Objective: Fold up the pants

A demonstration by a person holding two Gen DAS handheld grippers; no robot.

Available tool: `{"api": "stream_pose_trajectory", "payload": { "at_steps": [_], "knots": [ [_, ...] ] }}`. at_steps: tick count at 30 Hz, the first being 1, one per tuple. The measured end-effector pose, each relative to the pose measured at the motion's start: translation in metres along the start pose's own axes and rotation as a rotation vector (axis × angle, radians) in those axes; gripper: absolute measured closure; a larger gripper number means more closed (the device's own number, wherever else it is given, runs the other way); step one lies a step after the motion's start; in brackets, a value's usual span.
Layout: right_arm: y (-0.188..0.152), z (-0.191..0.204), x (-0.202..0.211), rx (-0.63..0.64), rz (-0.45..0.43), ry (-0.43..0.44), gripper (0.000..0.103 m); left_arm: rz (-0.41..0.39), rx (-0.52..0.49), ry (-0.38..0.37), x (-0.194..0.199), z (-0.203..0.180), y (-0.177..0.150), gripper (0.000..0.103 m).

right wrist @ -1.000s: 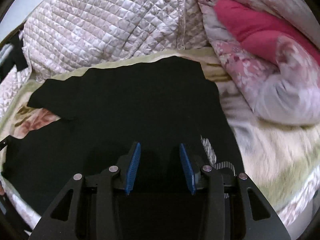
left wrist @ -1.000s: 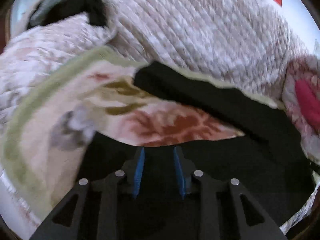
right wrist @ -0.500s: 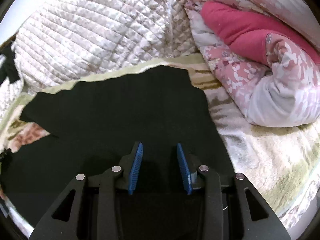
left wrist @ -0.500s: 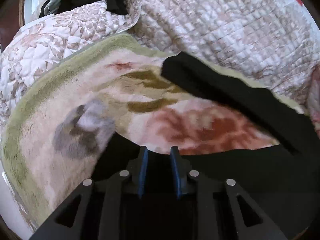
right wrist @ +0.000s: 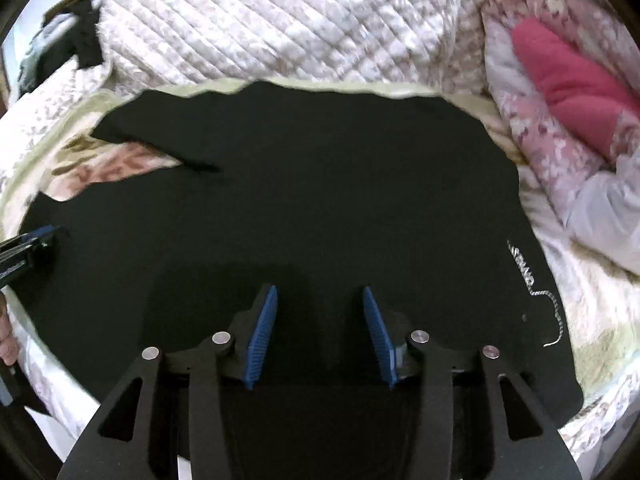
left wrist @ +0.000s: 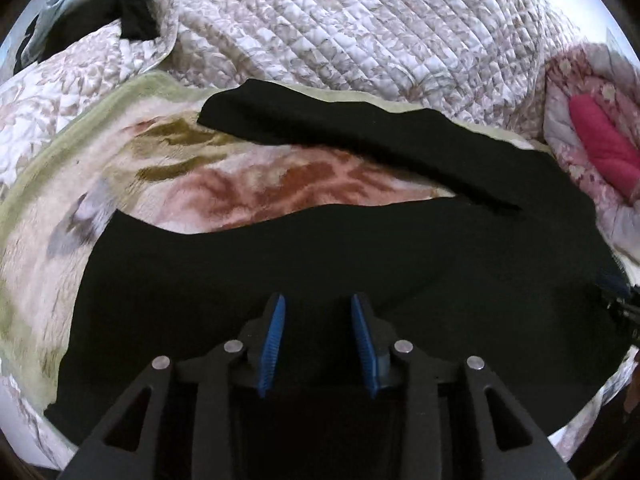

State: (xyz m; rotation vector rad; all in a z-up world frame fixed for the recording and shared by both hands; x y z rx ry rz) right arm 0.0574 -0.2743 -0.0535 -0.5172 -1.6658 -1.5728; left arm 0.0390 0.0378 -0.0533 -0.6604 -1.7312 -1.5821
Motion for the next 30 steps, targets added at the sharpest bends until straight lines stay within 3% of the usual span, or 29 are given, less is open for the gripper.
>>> {"api": "stream_pose_trajectory", "payload": {
  "at_steps": [4,11,15,20,30],
  "knots": [
    [-0.001,0.019,0.012,0.013,-0.044,0.055,0.056,-0.039,-0.031,-0.011,0.017,-0.013,0.0,0.066],
    [-0.022,0.056,0.01,0.081,-0.018,0.118,0.055,-0.026,-0.09,-0.063,0.024,-0.043,-0.02,0.065],
    [-0.031,0.063,-0.001,0.106,0.013,0.115,0.045,-0.026,-0.132,-0.054,0.02,-0.054,-0.029,0.059],
    [-0.03,0.066,-0.005,0.101,0.011,0.114,0.039,-0.031,-0.135,-0.054,0.02,-0.054,-0.03,0.055],
    [-0.004,0.052,0.007,0.04,-0.007,0.118,0.039,0.0,-0.123,-0.08,0.017,-0.052,-0.013,0.054]
  ]
}}
Point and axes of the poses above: each gripper's, at about its wrist camera, not at the fingertips, and x roughly against the way its jaws point, z to its left, y to its top, the point moved 8 cm from there along -x, roughly the way its jaws point, and after that the axes turned 5 degrees about y, right-handed, at the moved point
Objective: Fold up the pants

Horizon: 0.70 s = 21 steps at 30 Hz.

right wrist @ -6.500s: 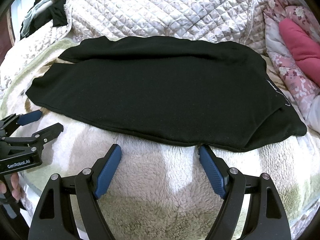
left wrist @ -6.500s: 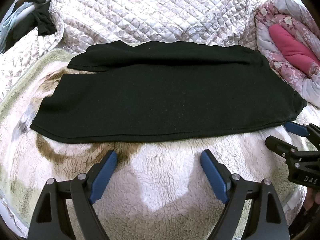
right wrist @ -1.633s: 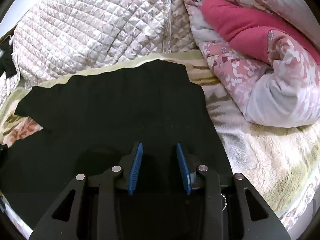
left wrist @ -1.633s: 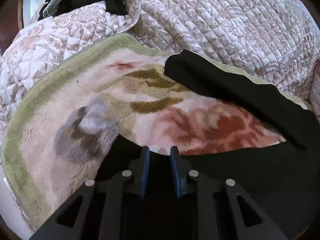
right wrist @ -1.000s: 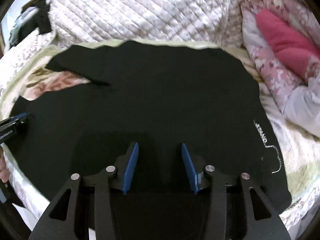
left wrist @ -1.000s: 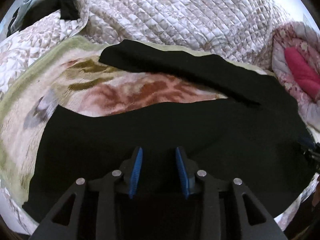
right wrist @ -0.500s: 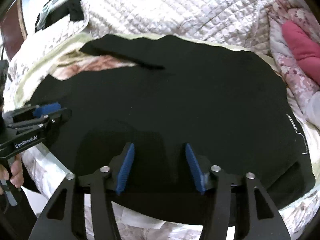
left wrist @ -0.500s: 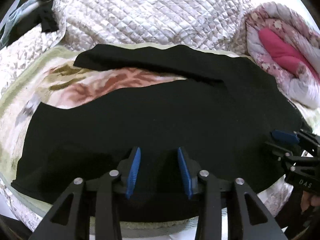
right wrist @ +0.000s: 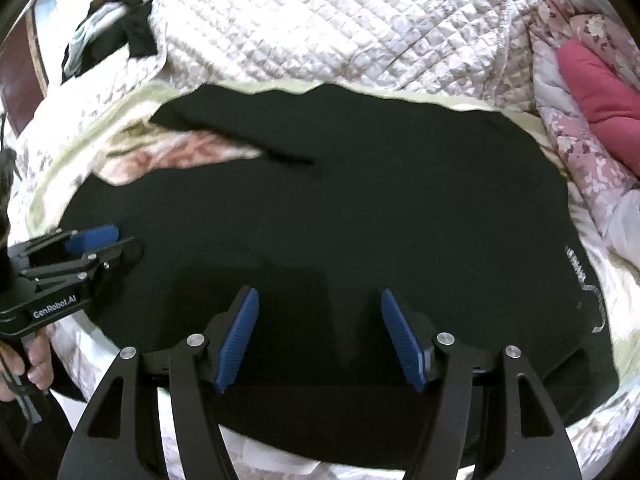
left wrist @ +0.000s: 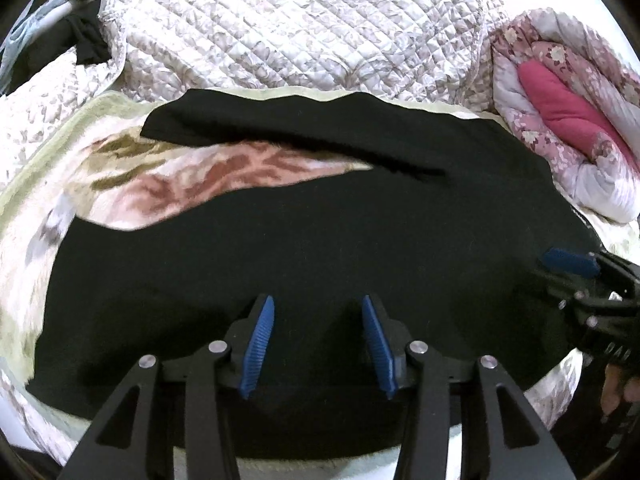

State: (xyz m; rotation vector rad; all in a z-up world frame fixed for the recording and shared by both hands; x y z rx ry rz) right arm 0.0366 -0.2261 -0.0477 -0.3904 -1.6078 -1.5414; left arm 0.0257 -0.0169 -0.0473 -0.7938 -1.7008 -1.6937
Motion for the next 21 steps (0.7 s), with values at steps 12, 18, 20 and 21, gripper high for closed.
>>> {"api": "stream_pose_trajectory", "payload": {
  "at_steps": [12,18,20,21],
  "knots": [
    [0.091,-0.06,-0.02,0.025,-0.03,-0.001,0.039,-0.029,-0.055,-0.006,-0.037,0.011,0.097,0.048],
    [0.141,-0.099,-0.062,0.04,0.001,0.011,0.038,-0.023,-0.055,0.005,-0.083,0.016,0.156,0.04],
    [0.155,-0.109,-0.08,0.052,0.019,0.014,0.035,-0.021,-0.056,0.019,-0.1,0.018,0.171,0.038],
    [0.162,-0.114,-0.089,0.056,0.029,0.011,0.034,-0.018,-0.061,0.027,-0.111,0.019,0.179,0.037]
  ]
}}
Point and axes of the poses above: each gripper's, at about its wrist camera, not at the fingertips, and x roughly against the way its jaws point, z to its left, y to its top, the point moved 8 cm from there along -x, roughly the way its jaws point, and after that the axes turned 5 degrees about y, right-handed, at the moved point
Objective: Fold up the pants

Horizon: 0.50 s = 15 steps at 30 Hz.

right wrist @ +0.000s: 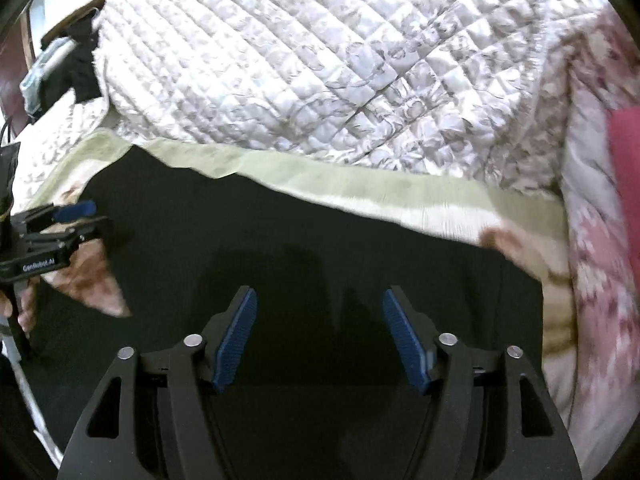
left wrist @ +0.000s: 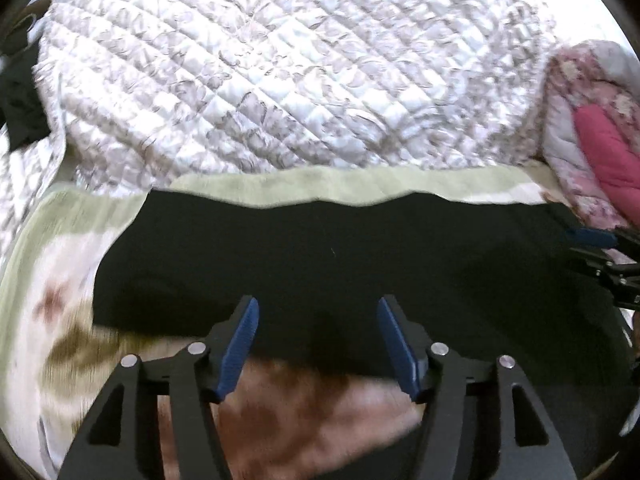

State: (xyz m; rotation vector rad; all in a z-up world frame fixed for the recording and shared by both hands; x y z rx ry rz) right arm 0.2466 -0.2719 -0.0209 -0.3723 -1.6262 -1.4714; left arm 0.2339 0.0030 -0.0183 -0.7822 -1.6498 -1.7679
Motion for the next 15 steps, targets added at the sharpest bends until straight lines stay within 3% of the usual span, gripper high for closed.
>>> {"api": "stream_pose_trajectory", "payload": {
  "at_steps": [6,10,12,13,14,15],
  "knots": [
    [0.032,-0.019,-0.05,0.015,0.05,0.017,0.033,0.032,0.004,0.032,-0.054,0.003,0.026,0.036],
    [0.039,-0.026,-0.082,0.04,0.107,0.02,0.033,0.095,-0.007,0.04,-0.087,0.0,0.023,0.036],
    [0.033,-0.031,-0.102,0.028,0.175,0.022,0.033,0.096,-0.023,0.052,-0.093,-0.002,0.02,0.033],
    [0.034,-0.031,-0.102,0.027,0.153,0.023,0.033,0.094,-0.03,0.062,-0.093,-0.003,0.02,0.034],
    [0.034,-0.03,-0.103,0.029,0.153,0.02,0.041,0.091,-0.039,0.069,-0.094,-0.004,0.019,0.036],
    [0.034,-0.029,-0.103,0.036,0.153,0.012,0.064,0.085,-0.048,0.075,-0.093,-0.006,0.019,0.041]
  ]
}}
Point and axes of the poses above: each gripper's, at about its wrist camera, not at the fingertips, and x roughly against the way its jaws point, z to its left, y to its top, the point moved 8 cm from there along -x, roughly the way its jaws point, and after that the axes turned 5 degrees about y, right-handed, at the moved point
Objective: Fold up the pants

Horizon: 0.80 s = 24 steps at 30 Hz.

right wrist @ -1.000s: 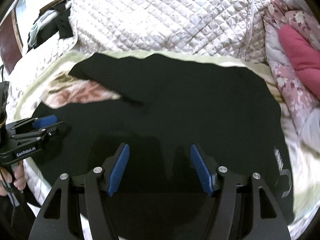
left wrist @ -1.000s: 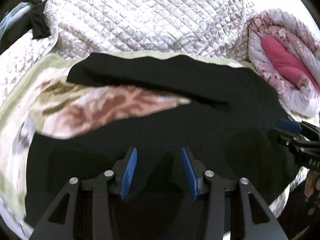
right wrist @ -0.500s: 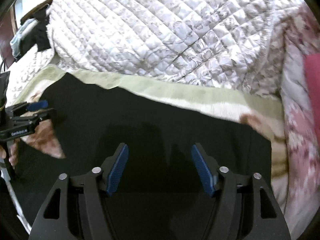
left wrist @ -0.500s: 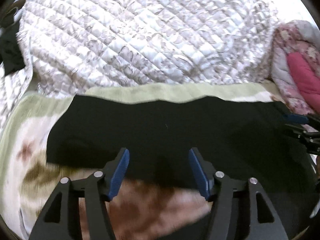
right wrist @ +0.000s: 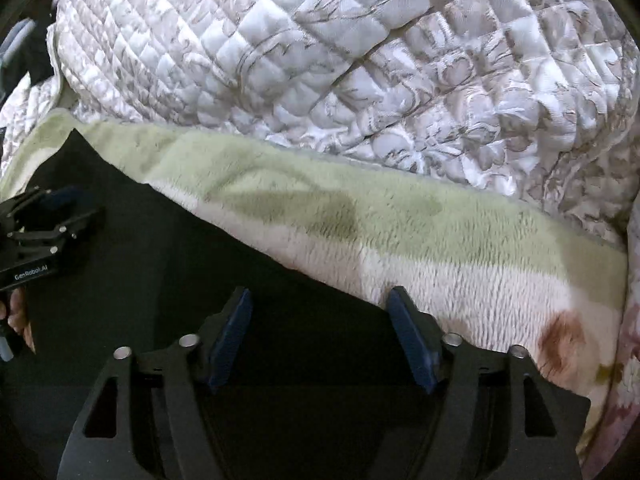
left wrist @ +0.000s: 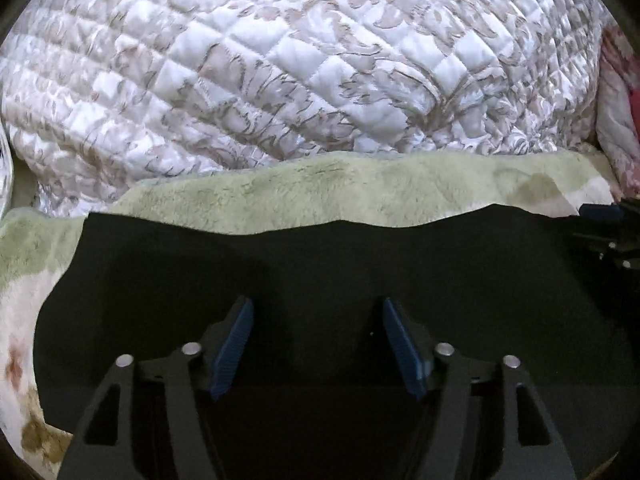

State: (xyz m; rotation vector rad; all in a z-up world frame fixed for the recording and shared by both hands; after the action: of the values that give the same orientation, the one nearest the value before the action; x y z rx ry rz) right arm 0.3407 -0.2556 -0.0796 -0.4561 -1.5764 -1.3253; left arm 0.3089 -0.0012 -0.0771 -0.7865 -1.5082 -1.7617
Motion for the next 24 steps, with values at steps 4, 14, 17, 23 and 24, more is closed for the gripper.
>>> {"api": "stream_pose_trajectory", "payload": {
  "at_steps": [4,14,17,23,24],
  "knots": [
    [0.003,0.018,0.013,0.045,-0.024,0.0,0.095,-0.043,-0.062,0.03,0.009,-0.011,0.001,0.089],
    [-0.025,0.065,0.141,0.052,-0.247,0.049,0.095,-0.157,0.088,-0.068,0.106,0.007,-0.011,0.099],
    [-0.061,0.09,0.189,0.048,-0.309,0.079,0.095,-0.221,0.127,-0.118,0.158,0.012,-0.036,0.099],
    [-0.155,0.137,0.215,-0.012,-0.287,0.138,0.095,-0.22,0.168,-0.193,0.211,0.013,-0.113,0.099],
    [-0.168,0.14,0.215,-0.031,-0.27,0.143,0.095,-0.204,0.17,-0.198,0.213,0.012,-0.129,0.099]
  ]
}}
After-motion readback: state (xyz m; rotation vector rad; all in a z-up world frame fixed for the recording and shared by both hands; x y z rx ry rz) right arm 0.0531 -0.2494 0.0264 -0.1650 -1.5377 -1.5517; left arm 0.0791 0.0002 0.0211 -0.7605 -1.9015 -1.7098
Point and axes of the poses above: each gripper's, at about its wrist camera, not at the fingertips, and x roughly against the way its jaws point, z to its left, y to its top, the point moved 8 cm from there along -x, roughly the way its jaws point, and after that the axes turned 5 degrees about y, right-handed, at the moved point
